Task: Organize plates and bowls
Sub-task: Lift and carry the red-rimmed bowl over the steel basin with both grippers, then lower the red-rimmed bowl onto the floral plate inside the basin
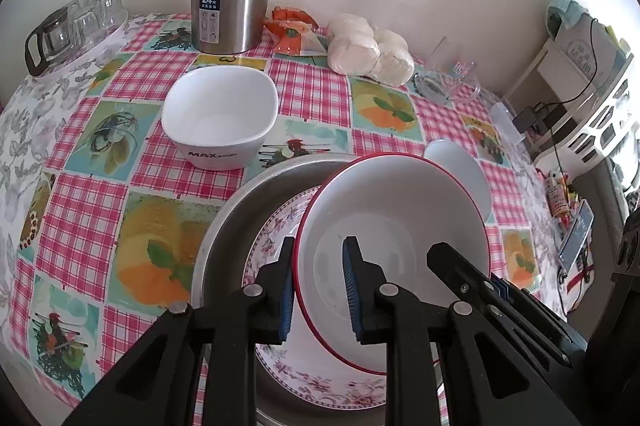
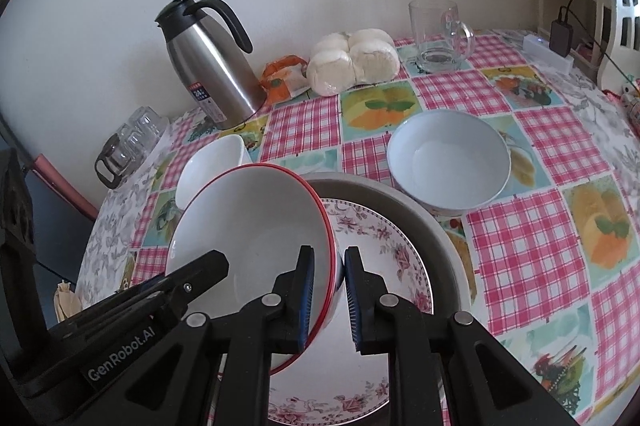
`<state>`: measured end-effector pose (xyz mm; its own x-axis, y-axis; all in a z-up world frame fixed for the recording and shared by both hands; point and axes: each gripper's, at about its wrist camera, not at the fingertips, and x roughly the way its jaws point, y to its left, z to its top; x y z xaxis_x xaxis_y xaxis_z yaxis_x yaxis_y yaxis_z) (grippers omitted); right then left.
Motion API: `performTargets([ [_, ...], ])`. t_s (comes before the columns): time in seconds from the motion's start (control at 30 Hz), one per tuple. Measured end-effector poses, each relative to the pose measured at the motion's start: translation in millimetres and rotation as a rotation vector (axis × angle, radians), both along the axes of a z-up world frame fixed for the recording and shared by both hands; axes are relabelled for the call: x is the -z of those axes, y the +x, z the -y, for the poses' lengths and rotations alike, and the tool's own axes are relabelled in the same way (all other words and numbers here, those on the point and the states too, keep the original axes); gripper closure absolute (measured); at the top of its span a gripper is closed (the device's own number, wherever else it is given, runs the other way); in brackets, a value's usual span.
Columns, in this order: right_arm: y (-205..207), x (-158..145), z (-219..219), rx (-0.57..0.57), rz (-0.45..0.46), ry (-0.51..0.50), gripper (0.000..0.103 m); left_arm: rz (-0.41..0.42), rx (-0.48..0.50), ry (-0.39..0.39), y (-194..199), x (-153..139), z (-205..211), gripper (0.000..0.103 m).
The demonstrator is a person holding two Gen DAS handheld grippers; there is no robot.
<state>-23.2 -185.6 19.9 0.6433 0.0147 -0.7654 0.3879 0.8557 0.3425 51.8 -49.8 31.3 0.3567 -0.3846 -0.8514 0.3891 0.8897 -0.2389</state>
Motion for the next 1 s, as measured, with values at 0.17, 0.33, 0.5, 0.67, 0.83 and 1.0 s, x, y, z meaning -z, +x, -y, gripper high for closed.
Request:
performTargets([
  [0.17, 5, 10, 2, 0.000, -0.029, 0.015, 0.085, -0.021, -0.002, 0.032, 2, 8, 4, 0.081],
  [0.33, 7, 17, 3, 0.003, -0.051, 0.029, 0.085, -0.038, 0.000, 0.049, 4, 14, 6, 0.081],
  [0.5, 9, 19, 3, -0.001, -0.057, 0.029, 0.084, -0.049, -0.002, 0.056, 5, 16, 5, 0.081],
  [0.67, 11, 22, 3, -0.001, -0.065, 0.031, 0.084, -0.060, -0.004, 0.064, 7, 19, 6, 0.081],
  [0.83, 13, 25, 3, -0.003, -0.072, 0.032, 0.084, -0.043, 0.002, 0.079, 7, 18, 10, 0.081],
  [1.0, 14, 27, 4, -0.002, -0.077, 0.037, 0.084, -0.038, 0.006, 0.081, 8, 18, 10, 0.081],
])
